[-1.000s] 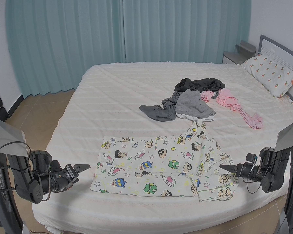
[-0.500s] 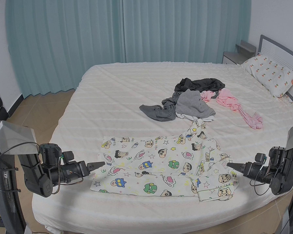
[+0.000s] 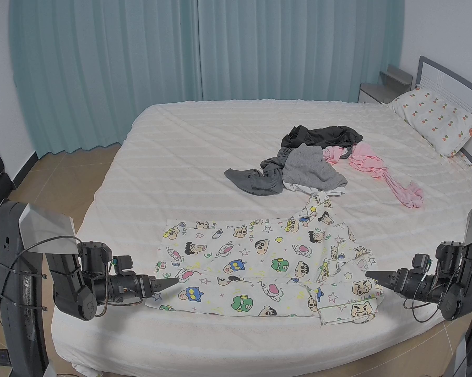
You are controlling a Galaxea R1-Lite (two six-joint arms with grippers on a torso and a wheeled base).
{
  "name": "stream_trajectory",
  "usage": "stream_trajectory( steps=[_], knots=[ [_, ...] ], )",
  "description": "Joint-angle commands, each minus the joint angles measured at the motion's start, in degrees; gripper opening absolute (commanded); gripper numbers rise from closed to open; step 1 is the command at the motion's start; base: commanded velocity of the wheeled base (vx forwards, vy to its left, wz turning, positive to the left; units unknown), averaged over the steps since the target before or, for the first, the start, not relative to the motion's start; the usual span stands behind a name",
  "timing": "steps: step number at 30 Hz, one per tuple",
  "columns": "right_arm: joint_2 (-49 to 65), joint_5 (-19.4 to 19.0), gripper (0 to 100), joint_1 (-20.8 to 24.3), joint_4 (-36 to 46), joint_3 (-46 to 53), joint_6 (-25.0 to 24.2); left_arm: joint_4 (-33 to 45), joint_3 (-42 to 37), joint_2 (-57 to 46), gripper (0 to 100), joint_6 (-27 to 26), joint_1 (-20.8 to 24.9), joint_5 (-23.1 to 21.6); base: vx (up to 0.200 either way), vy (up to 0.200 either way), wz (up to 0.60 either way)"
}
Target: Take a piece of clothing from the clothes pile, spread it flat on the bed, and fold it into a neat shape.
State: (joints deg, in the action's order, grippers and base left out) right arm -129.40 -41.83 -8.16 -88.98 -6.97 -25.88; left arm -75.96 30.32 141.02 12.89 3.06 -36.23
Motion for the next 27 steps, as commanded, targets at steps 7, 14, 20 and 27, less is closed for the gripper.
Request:
stream_trajectory(
  steps=[7, 14, 20, 27],
  knots=[
    [0.2, -0.2, 100, 0.7, -0.6, 0.3, 0.1, 0.1, 1.2, 2.6, 100, -0.9, 0.1, 0.4, 0.0, 0.0, 0.0],
    [0.3, -0.2, 100, 0.7, -0.6, 0.6, 0.3, 0.1, 1.2, 2.8, 0, -0.9, 0.2, 0.5, 0.0, 0.0, 0.0],
    [0.3, -0.2, 100, 0.7, -0.6, 0.6, 0.3, 0.0, 0.9, 2.7, 0, -0.9, 0.1, 0.5, 0.0, 0.0, 0.0],
    [0.2, -0.3, 100, 0.9, -0.6, 0.6, 0.3, 0.0, 0.4, 2.4, 0, -0.9, -0.2, 0.5, 0.0, 0.0, 0.0]
  ],
)
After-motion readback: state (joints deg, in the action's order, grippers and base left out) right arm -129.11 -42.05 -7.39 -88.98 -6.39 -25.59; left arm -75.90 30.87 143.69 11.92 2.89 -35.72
